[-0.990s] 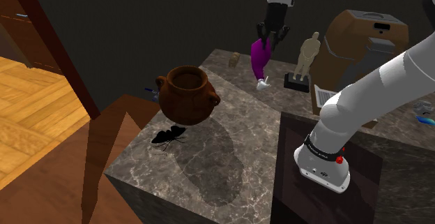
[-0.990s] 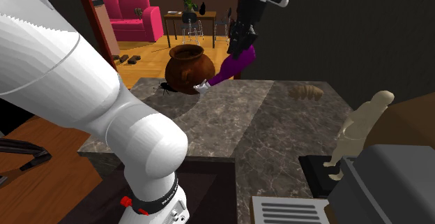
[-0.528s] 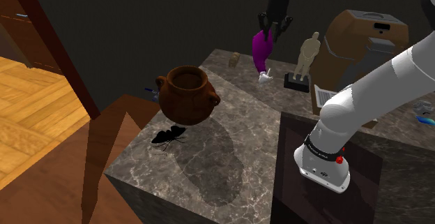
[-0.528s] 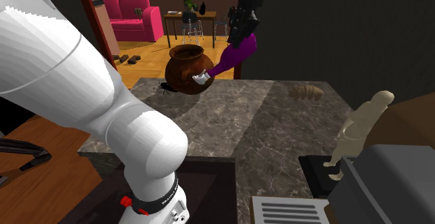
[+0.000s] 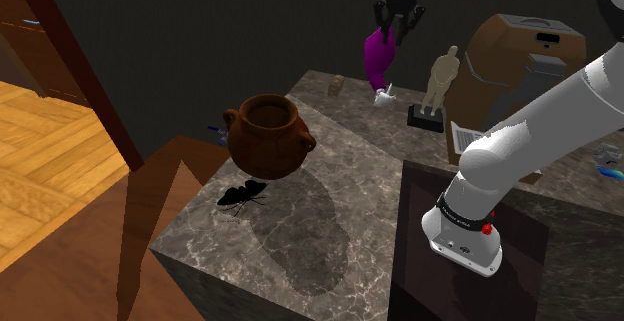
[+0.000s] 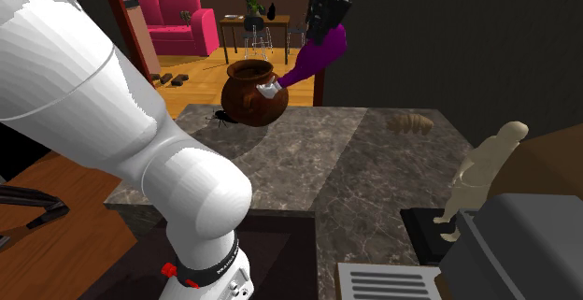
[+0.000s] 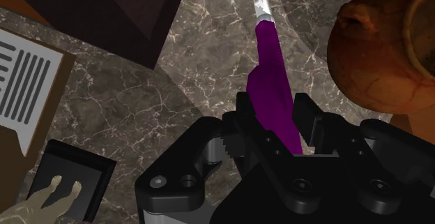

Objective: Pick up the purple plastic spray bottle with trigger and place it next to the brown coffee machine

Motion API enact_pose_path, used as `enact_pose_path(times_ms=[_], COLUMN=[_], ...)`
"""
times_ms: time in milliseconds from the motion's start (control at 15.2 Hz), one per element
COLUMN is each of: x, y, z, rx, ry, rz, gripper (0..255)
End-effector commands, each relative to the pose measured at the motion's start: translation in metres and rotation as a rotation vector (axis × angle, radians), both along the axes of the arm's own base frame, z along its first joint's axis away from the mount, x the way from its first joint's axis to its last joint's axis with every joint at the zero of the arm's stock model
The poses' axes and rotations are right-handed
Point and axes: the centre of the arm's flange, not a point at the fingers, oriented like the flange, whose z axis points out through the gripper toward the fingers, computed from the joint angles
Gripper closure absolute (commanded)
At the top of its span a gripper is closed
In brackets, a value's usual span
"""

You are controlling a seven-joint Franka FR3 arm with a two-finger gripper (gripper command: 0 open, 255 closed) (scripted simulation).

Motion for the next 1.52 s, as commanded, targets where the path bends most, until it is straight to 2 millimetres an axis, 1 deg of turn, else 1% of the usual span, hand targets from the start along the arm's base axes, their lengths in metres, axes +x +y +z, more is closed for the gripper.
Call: enact_pose_path(times_ms=[0, 1452], x=[0.0, 0.0], y=[0.0, 0.0], z=[0.01, 0.127], rx=[0.0, 0.0], ry=[0.0, 0.0], rz=[0.0, 0.0], gripper=[255, 255])
